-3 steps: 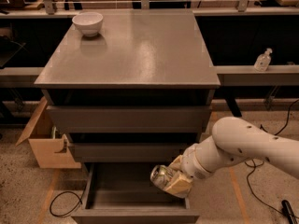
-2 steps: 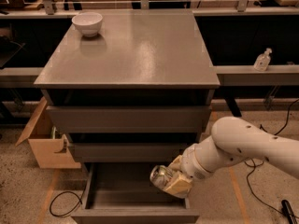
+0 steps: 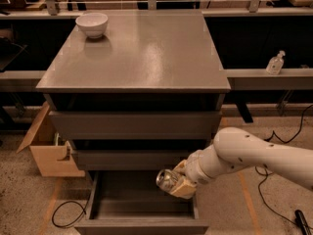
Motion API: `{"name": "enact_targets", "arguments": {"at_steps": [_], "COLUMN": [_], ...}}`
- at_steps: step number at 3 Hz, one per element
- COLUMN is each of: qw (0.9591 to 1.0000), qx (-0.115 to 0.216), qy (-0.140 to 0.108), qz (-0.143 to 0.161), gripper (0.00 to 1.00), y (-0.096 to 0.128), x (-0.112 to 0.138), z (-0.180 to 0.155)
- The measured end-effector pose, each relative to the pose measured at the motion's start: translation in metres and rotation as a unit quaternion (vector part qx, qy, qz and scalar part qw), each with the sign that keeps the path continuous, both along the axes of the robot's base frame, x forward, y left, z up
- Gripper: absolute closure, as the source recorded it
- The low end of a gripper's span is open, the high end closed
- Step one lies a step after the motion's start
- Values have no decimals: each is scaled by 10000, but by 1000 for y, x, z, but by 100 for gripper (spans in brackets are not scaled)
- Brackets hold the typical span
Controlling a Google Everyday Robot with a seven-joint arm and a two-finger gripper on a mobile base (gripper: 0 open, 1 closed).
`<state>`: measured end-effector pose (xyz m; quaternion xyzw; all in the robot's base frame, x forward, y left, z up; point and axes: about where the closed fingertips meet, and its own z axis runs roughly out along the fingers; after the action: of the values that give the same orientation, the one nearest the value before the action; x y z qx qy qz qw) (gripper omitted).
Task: Place 7up can into bottom drawer
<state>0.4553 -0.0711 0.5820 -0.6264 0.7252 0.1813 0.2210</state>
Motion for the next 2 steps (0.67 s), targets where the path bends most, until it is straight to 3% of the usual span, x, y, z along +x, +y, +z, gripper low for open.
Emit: {"name": "enact_targets", "arguments": {"at_steps": [2], "qw": [9980], "qx": [100], "qy": [-572], "qz": [247], "gripper": [100], "y": [8], "x": [57], "z": [-63]}}
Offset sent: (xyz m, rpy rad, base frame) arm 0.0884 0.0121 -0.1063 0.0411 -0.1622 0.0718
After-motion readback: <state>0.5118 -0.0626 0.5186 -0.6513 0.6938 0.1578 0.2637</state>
